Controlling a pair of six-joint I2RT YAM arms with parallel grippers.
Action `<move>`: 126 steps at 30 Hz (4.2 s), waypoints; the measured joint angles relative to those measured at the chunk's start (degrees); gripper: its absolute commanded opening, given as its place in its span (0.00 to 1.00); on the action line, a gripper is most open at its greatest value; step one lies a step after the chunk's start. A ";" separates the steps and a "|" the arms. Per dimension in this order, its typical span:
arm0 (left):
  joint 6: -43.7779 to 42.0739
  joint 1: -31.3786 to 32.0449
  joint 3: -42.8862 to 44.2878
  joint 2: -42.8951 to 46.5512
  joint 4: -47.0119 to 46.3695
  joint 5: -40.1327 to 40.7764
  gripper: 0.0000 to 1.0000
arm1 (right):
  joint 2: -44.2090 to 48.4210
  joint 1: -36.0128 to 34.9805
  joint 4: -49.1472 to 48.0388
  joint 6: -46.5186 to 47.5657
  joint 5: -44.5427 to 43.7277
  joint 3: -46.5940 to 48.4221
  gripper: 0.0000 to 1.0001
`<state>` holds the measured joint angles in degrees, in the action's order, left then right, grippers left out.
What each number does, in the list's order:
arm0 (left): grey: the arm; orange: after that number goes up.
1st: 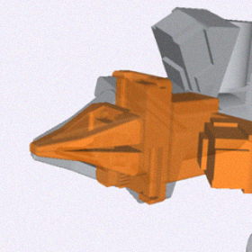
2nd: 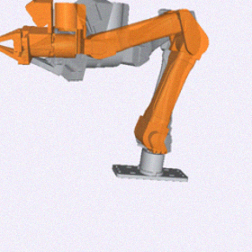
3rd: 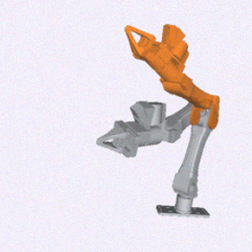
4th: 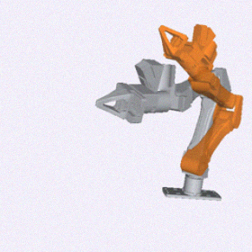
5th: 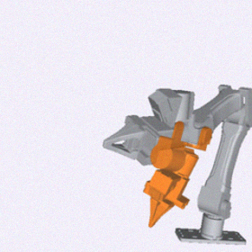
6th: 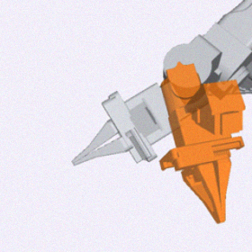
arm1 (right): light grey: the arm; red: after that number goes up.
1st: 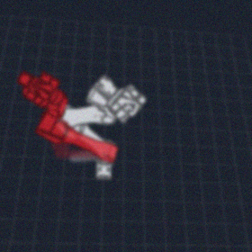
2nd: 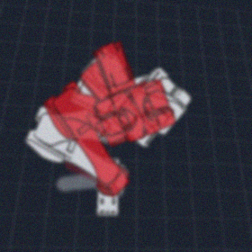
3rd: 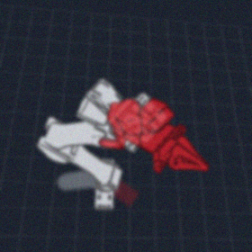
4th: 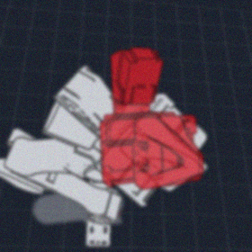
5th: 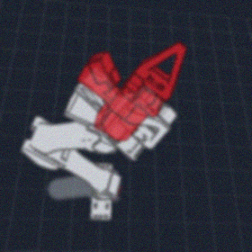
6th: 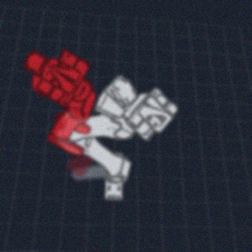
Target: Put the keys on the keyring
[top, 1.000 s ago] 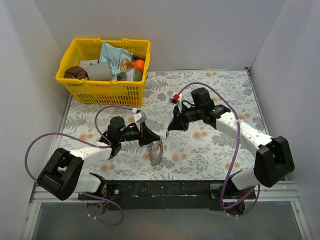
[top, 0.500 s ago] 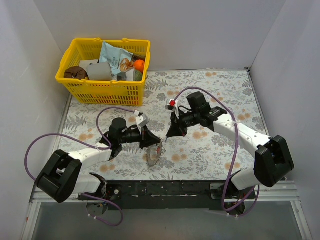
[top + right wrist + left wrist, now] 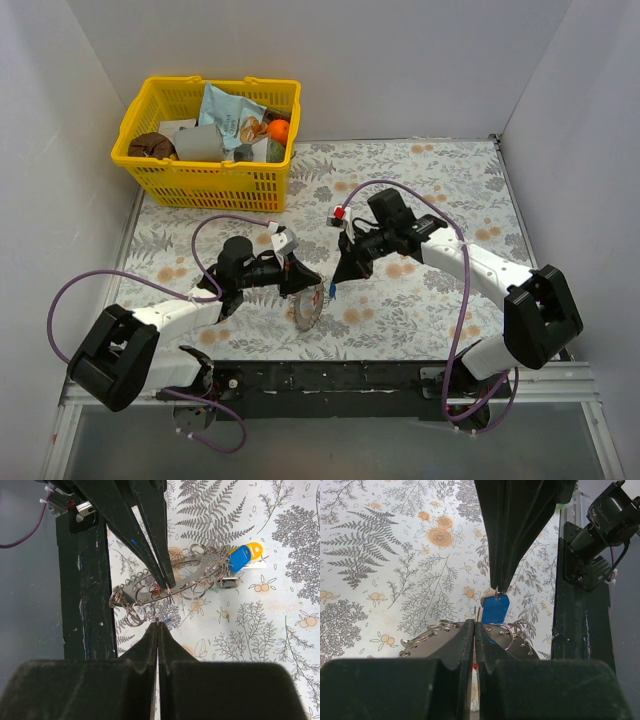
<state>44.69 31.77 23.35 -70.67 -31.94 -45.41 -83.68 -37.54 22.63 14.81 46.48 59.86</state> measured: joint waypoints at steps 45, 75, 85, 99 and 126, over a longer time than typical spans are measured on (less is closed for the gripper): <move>-3.32 2.23 0.04 0.17 3.52 2.16 0.00 | -3.21 -2.36 1.07 -1.33 -1.77 2.78 0.01; -3.85 2.60 0.07 0.79 3.91 2.38 0.00 | -5.42 -2.73 0.81 -2.47 -3.28 3.15 0.01; -4.02 2.75 0.02 1.33 4.09 2.51 0.00 | -5.75 -2.73 0.83 -2.60 -3.48 3.15 0.01; -4.22 2.93 -0.39 1.90 3.19 2.56 0.00 | -5.95 -2.73 0.83 -2.60 -3.76 3.13 0.01; -3.78 3.13 -3.13 4.66 -0.42 2.64 0.00 | -6.47 -2.73 -0.13 -2.51 -2.19 2.54 0.06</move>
<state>40.91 34.89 20.23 -66.02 -32.36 -42.76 -90.15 -40.27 22.50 12.29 44.29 62.39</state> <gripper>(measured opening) 0.018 0.023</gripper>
